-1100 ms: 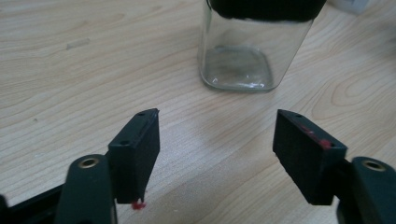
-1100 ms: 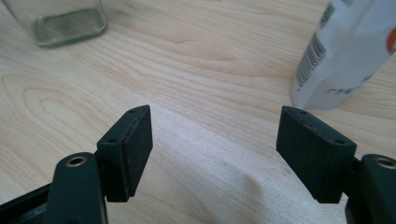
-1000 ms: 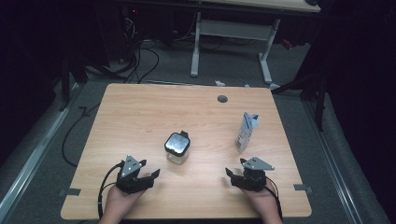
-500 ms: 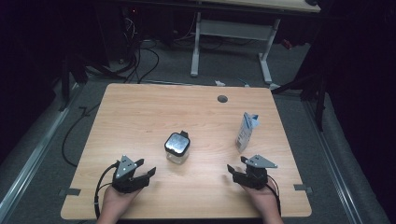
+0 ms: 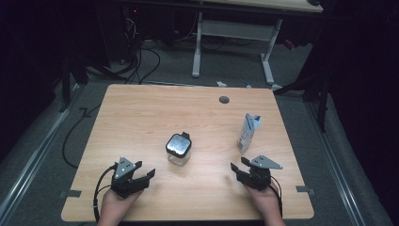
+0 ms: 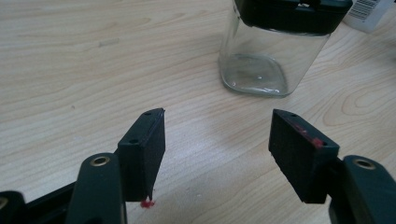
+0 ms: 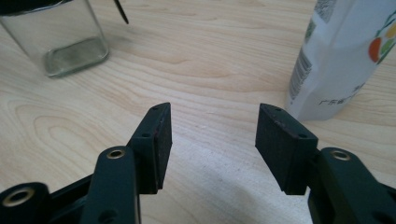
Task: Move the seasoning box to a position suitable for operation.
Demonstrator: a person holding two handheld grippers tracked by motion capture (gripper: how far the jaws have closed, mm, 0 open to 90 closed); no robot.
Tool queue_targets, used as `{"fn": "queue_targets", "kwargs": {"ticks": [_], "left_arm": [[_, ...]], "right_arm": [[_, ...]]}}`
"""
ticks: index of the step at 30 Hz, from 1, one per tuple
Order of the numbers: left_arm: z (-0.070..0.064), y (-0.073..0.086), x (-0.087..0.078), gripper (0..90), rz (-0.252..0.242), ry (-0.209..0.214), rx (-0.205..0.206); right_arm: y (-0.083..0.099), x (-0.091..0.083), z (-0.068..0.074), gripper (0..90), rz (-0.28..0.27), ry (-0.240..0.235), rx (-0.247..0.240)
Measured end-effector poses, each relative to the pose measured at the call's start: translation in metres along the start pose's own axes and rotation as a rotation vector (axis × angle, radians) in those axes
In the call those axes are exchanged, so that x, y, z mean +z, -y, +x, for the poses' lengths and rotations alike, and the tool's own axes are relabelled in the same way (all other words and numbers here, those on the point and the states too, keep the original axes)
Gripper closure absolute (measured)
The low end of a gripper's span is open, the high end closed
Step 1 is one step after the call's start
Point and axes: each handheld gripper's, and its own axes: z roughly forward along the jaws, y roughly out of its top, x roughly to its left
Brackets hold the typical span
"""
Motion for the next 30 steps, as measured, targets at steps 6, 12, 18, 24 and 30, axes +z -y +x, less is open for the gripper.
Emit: {"fn": "queue_targets", "kwargs": {"ticks": [6, 12, 18, 24, 30], "left_arm": [[-0.005, -0.001, 0.001, 44.2, -0.029, 0.008, 0.048], [-0.002, -0.005, 0.010, 56.2, -0.058, 0.007, 0.027], [0.010, -0.020, 0.038, 66.0, -0.025, -0.038, 0.008], [0.009, -0.027, 0.054, 71.3, -0.014, -0.060, 0.028], [0.005, -0.033, 0.071, 89.0, -0.027, -0.065, 0.006]], "right_arm": [[0.001, -0.003, 0.007, 51.4, 0.002, -0.004, -0.051], [0.000, 0.000, 0.010, 50.8, 0.003, -0.015, -0.070], [0.000, 0.000, 0.010, 50.8, -0.002, -0.021, -0.079], [0.002, 0.002, 0.013, 48.5, 0.007, -0.019, -0.094], [0.004, 0.005, 0.013, 49.6, 0.016, -0.024, -0.101]]}}
